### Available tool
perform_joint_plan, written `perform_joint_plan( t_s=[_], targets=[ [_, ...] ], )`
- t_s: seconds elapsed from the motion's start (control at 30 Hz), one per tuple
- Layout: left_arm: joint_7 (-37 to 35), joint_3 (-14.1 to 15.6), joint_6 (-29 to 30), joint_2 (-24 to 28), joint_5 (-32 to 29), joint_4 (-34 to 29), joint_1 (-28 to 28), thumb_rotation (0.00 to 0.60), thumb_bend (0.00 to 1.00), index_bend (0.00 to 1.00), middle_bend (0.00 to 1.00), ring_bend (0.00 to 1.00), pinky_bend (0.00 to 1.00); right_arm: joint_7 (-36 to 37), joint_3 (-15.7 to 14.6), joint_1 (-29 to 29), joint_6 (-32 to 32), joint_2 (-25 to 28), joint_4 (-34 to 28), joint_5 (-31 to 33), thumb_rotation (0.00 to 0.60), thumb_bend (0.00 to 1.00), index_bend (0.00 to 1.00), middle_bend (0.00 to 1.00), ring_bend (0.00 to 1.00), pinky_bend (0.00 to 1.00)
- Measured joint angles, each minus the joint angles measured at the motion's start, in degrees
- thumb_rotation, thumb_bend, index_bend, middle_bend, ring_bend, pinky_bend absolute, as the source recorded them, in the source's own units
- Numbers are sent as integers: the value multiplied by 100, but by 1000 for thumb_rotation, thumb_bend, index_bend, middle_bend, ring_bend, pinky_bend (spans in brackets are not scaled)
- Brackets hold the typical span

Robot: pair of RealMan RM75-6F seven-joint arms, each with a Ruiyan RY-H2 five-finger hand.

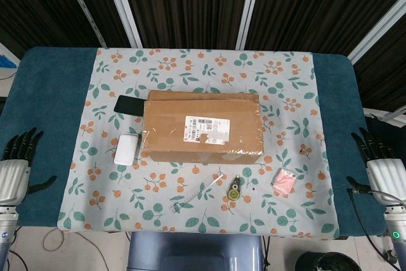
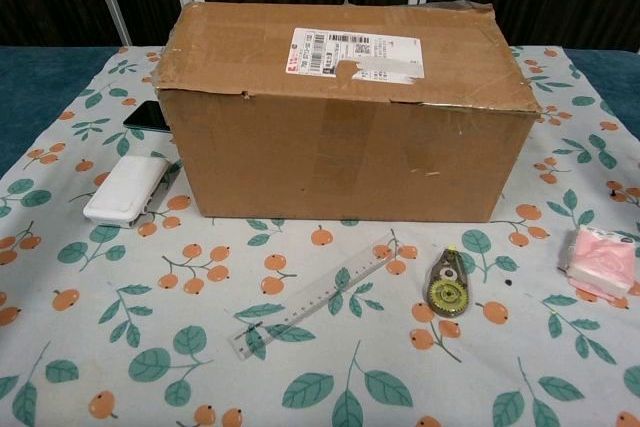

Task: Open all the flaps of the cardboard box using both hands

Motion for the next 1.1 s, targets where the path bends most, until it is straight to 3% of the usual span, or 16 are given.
perform_joint_plan(
  t_s=[0.67,0.97,1.1],
  targets=[
    [-50,-17,-59,14,-66,-47,-13,600,73,0,0,0,9,-33,18,12,2,-32,-29,14,600,191,0,0,0,185],
    [207,-234,-315,435,-60,-687,-312,600,422,0,0,0,20,118,96,24,-62,-91,-8,173,600,204,0,0,0,185],
    [405,-487,-736,734,-216,-1115,-666,600,570,0,0,0,92,165,110,45,-97,-122,-28,195,600,211,0,0,0,185]
  ],
)
